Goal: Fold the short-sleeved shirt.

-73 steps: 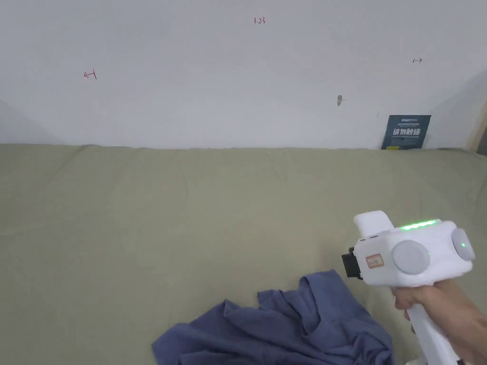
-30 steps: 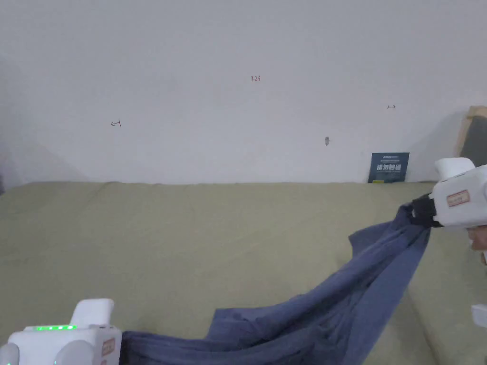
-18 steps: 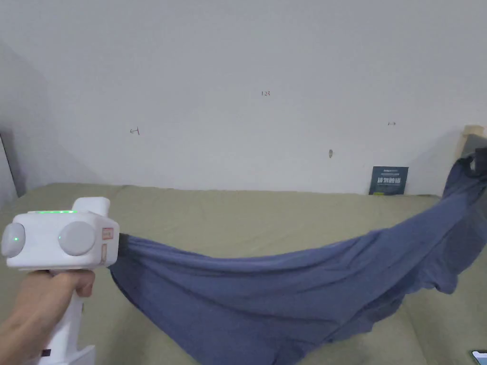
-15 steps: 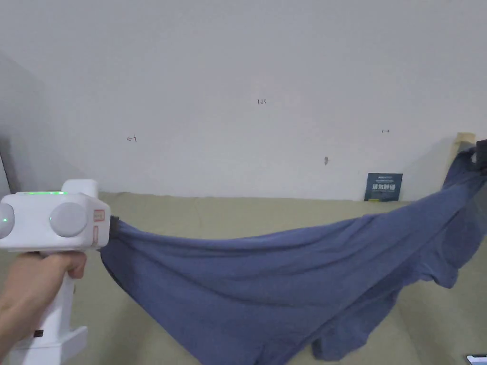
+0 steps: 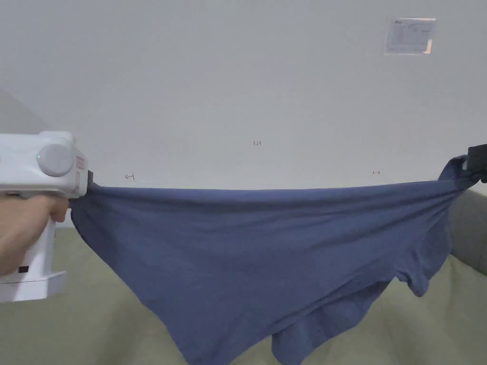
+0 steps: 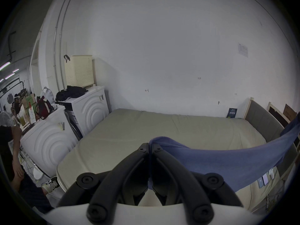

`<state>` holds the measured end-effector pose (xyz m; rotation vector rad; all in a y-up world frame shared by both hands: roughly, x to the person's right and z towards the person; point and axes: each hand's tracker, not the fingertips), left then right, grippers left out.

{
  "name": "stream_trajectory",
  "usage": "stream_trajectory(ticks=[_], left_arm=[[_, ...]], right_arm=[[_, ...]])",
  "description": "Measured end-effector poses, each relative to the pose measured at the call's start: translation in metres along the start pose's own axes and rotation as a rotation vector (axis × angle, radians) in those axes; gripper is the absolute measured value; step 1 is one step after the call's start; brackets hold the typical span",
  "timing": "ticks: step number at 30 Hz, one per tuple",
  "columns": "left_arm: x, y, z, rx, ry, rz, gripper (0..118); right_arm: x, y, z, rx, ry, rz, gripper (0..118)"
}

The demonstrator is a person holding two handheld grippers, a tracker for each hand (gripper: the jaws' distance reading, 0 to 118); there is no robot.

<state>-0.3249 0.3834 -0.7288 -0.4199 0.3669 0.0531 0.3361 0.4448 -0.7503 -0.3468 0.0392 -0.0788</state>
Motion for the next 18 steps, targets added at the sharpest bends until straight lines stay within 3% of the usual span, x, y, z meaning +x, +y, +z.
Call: stream_trajectory(ticks=[18], left_arm=[[0.041, 0.066, -0.094, 0.022, 0.097, -0.046, 0]], right_arm=[[-0.026, 0.057, -0.122, -0.016, -0.02, 0.037, 6]])
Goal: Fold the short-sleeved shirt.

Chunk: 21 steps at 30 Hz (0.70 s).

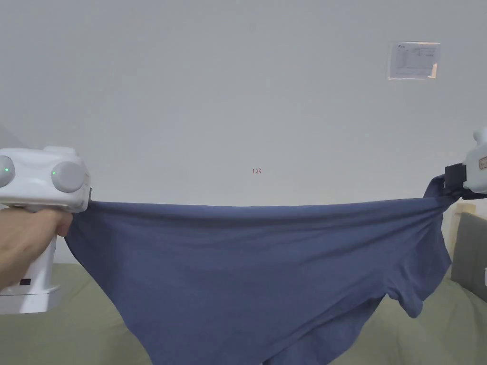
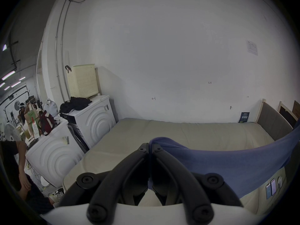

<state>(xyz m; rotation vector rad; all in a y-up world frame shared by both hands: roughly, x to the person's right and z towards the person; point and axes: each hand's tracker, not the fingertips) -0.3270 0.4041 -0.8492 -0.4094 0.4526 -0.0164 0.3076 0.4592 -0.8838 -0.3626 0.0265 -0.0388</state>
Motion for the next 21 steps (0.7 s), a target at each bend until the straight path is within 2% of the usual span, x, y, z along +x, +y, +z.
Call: stream_trajectory(ticks=[3, 6, 13, 21], left_arm=[[0.008, 0.014, -0.018, 0.01, -0.014, 0.026, 0], [0.02, 0.028, -0.039, 0.019, 0.003, 0.004, 0], [0.051, 0.042, -0.096, 0.033, 0.045, -0.014, 0], [0.075, 0.0, -0.157, 0.0, 0.075, -0.033, 0]], right_arm=[[0.001, 0.017, -0.037, -0.002, -0.004, 0.008, 6], [-0.01, 0.02, -0.048, 0.005, -0.014, 0.008, 6], [-0.015, 0.03, -0.129, -0.025, -0.029, 0.026, 6], [-0.01, -0.009, -0.204, -0.075, -0.034, 0.0, 6]])
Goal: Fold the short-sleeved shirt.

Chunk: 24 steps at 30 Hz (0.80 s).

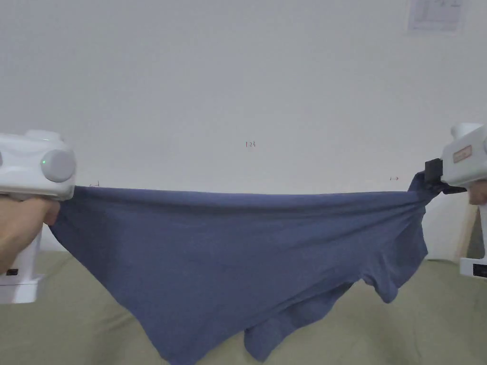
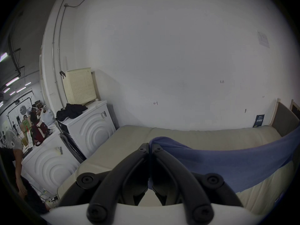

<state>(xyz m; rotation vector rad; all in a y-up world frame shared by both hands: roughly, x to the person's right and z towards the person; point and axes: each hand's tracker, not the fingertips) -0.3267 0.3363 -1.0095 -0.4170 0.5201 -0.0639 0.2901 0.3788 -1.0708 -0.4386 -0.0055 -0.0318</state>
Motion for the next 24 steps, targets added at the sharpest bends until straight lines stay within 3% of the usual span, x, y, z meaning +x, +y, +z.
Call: stream_trajectory(ticks=[9, 12, 14, 17, 24], left_arm=[[0.016, -0.129, -0.037, -0.156, -0.067, -0.028, 0], [0.007, -0.208, -0.039, -0.204, -0.083, -0.039, 0], [0.0, -0.246, -0.028, -0.258, -0.09, -0.041, 0], [-0.018, -0.309, -0.007, -0.34, -0.123, 0.015, 0], [-0.052, -0.393, 0.073, -0.409, -0.131, 0.005, 0]], right_arm=[[0.003, -0.147, -0.038, -0.156, -0.013, 0.04, 6], [0.018, -0.205, -0.04, -0.223, -0.003, 0.031, 6], [0.026, -0.248, -0.026, -0.253, 0.006, 0.005, 6], [0.031, -0.304, 0.015, -0.318, 0.015, 0.038, 6], [0.042, -0.39, 0.108, -0.356, 0.032, -0.071, 6]])
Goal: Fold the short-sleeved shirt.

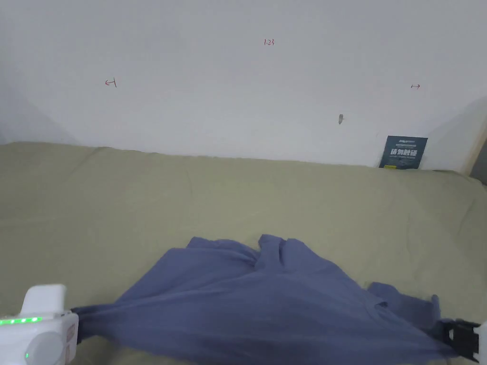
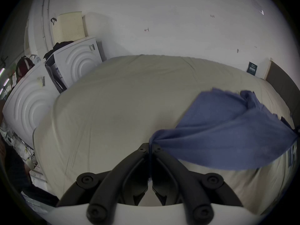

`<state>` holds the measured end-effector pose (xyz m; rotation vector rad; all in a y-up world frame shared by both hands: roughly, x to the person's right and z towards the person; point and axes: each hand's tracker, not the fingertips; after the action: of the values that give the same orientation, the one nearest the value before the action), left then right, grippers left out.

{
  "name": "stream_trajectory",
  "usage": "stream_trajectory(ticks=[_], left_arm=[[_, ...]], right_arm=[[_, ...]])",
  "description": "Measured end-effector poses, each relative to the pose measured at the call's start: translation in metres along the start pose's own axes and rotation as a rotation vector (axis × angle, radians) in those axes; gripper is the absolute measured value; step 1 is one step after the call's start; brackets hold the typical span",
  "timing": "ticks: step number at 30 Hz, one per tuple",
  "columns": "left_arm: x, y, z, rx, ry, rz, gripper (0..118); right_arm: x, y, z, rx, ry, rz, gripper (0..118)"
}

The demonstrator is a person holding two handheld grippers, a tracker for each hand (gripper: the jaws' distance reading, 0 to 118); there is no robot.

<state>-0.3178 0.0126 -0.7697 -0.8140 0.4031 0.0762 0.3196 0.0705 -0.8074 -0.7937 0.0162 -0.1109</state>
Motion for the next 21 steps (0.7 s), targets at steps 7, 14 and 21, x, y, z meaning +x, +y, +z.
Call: stream_trajectory(ticks=[7, 14, 21], left_arm=[[-0.018, -0.052, 0.034, -0.07, -0.024, 0.025, 0], [-0.036, -0.093, 0.065, -0.114, -0.054, 0.029, 0], [-0.04, -0.102, 0.045, -0.159, -0.065, 0.038, 0]], right_arm=[[0.026, -0.072, 0.028, -0.035, 0.015, -0.116, 6], [0.039, -0.113, 0.036, -0.091, -0.003, -0.142, 6], [0.033, -0.122, 0.027, -0.156, -0.05, -0.157, 7]])
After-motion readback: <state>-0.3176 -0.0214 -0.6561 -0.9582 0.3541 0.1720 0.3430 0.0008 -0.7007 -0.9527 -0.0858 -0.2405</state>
